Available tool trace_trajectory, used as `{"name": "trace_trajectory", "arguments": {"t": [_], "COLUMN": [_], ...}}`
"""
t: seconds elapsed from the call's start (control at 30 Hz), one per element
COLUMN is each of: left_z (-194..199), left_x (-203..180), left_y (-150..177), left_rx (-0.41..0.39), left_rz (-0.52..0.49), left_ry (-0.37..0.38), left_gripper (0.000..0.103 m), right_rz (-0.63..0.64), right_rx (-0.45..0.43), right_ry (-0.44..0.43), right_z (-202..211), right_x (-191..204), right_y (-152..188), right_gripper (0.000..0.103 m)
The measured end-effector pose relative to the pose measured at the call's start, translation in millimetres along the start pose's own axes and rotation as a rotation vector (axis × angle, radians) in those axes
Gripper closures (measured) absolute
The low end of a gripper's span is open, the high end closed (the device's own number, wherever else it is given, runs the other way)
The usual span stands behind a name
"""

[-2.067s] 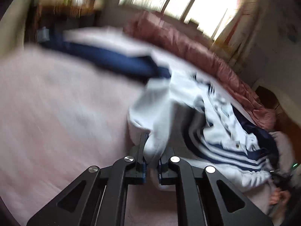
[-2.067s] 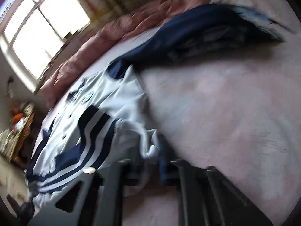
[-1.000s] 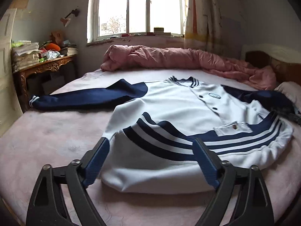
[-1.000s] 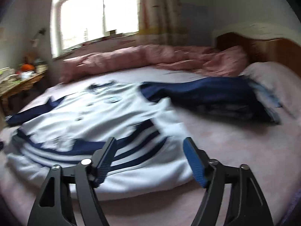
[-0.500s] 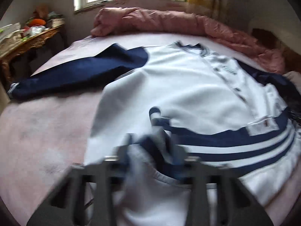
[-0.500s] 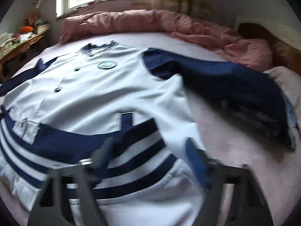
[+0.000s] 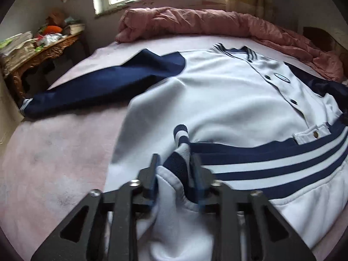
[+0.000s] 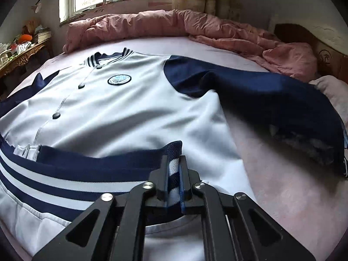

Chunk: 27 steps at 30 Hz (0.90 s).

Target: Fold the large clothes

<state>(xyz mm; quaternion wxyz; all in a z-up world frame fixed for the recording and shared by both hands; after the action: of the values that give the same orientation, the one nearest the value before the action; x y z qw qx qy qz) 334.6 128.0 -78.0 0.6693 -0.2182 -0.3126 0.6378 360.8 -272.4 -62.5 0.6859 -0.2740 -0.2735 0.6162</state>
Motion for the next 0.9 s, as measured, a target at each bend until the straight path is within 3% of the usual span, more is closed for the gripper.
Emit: {"name": "trace_trajectory", "arguments": {"t": [0.07,0.13,0.2,0.3,0.4,0.5,0.63,0.9], "left_z": [4.6,23.3,51.1,86.9,107.9,119.6,129.5,125.0], "left_x": [4.7,6.9,6.5,-0.2,-10.5,-25.7,-49.9,-70.9], "left_y": [0.3,-4.6,-9.5,-9.3,-5.3,-0.6,5.8,18.6], "left_rx": [-0.021,-0.098,-0.205,-0.321,-0.354,-0.367,-0.382,-0.351], "left_rz": [0.011,0.010,0.008,0.004,0.026,0.023,-0.065,-0.134], "left_ry": [-0.029,-0.039,-0.051,-0.038,0.001,0.051,0.056,0.046], "left_gripper": [0.057,0.054,0.044,0.033,0.016,0.001,0.000,0.000], "right_rz": [-0.011,-0.020,-0.018,-0.009,-0.019,-0.021,0.009,0.077], "right_rx": [-0.043,-0.083,-0.133,-0.193,-0.223,-0.249,-0.241,-0.227], "right_ry": [-0.006,0.027,0.049,0.054,0.036,-0.014,-0.060,-0.081], "right_z": [9.7,22.6,39.2,67.9,92.4,114.4,128.0,132.8], "right_x": [-1.7,-6.5,-8.7,-6.2,4.1,21.9,48.3,77.0], "right_y": [-3.1,-3.9,-3.1,0.3,4.9,13.5,33.5,54.0], "right_gripper": [0.084,0.057,0.041,0.031,0.019,0.015,0.011,0.011]}}
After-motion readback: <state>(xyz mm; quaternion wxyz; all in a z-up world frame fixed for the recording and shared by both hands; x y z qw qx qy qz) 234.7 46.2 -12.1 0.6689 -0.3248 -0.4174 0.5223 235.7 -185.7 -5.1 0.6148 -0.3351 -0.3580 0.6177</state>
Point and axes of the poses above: each gripper's, at about its wrist camera, not at the fingertips, and z roughly against the way its jaws point, x to its left, y to its underside, the point moved 8 cm from there along -z, roughly the way its jaws point, and after that the axes turned 6 degrees about -z, right-handed, at the moved point
